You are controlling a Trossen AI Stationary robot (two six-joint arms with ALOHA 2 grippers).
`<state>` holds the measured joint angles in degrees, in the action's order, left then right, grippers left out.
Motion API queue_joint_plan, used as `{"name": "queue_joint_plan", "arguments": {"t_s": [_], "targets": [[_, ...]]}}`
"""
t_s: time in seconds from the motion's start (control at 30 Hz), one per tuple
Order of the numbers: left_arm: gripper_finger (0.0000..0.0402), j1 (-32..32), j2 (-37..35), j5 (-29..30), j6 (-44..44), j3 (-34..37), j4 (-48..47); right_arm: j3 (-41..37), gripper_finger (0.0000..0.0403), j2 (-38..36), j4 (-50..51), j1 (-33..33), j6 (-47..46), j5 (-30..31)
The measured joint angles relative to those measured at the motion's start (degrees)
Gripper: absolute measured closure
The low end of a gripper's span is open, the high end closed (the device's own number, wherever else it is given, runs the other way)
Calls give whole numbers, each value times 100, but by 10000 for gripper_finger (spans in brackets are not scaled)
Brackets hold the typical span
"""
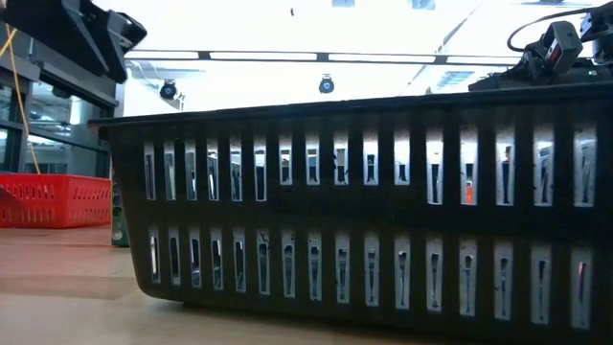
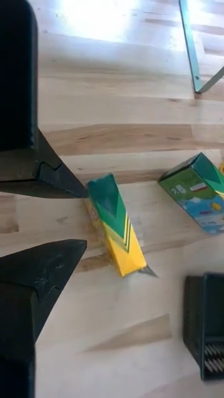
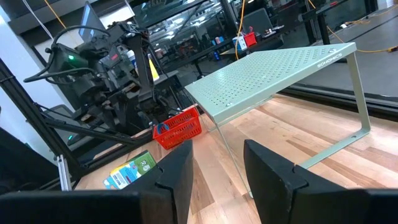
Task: Pick & Place Office Desk Supplies
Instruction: Put the crayon box into the black bin
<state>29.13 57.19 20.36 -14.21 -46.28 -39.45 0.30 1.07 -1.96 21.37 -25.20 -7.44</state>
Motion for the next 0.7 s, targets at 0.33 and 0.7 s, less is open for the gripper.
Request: {"name": "queue_joint_plan", "arguments": {"t_s": [0.33, 0.7], "targets": [[291, -901, 1050, -1019, 1122, -477, 624, 0, 272, -1, -1, 1, 1, 0], [291, -1290, 2393, -1447, 2723, -2113, -605, 0, 272, 1, 0, -1, 1, 0]]}}
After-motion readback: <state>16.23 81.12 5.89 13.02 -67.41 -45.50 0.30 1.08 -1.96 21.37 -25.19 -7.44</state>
